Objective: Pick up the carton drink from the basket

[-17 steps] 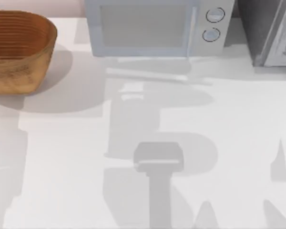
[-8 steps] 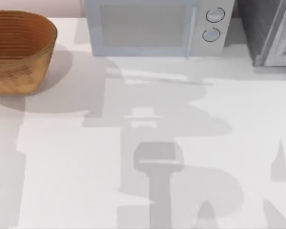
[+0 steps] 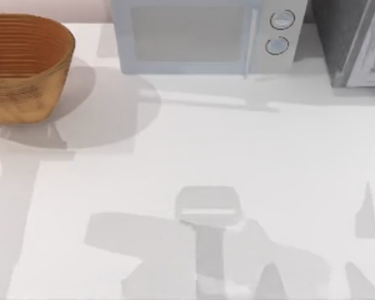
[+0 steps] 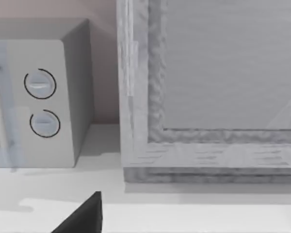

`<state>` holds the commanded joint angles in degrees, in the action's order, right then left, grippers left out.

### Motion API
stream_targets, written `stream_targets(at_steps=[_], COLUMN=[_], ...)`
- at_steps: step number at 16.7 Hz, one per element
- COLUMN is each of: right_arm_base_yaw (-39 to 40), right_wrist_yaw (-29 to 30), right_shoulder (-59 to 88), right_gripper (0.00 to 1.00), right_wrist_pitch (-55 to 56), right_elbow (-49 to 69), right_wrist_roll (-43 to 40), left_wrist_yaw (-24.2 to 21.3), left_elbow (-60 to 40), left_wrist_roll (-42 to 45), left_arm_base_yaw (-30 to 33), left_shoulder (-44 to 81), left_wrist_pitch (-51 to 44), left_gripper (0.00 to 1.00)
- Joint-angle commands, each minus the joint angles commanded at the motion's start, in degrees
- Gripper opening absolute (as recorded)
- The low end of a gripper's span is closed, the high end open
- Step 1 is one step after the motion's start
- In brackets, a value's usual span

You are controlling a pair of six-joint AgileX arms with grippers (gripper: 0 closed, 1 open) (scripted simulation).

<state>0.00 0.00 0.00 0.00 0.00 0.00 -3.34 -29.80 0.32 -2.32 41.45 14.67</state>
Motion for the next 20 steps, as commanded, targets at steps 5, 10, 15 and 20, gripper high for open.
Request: stream_targets(at_steps=[5,10,15,20], right_arm_base_yaw=[0.0,0.0,0.0,0.0], right_wrist_yaw=[0.0,0.0,0.0,0.0], right_shoulder=[0.0,0.0,0.0,0.0], right_gripper=[1.0,1.0,1.0,1.0], right_wrist_pitch=[0.0,0.0,0.0,0.0], right_elbow=[0.0,0.0,0.0,0.0], right_wrist_roll=[0.0,0.0,0.0,0.0], left_wrist_yaw=[1.9,3.2,3.3,5.7], left_elbow=[17.3,28.6,29.8,29.8], left_wrist_roll=[-0.1,-0.3,-0.3,-0.5], left_arm_base_yaw=[1.4,2.2,2.3,1.9], left_shoulder=[-26.6,-40.3,-41.4,-37.8], left_wrist_pitch=[-8.4,-14.1,-14.7,-12.5], left_gripper=[0.0,0.0,0.0,0.0])
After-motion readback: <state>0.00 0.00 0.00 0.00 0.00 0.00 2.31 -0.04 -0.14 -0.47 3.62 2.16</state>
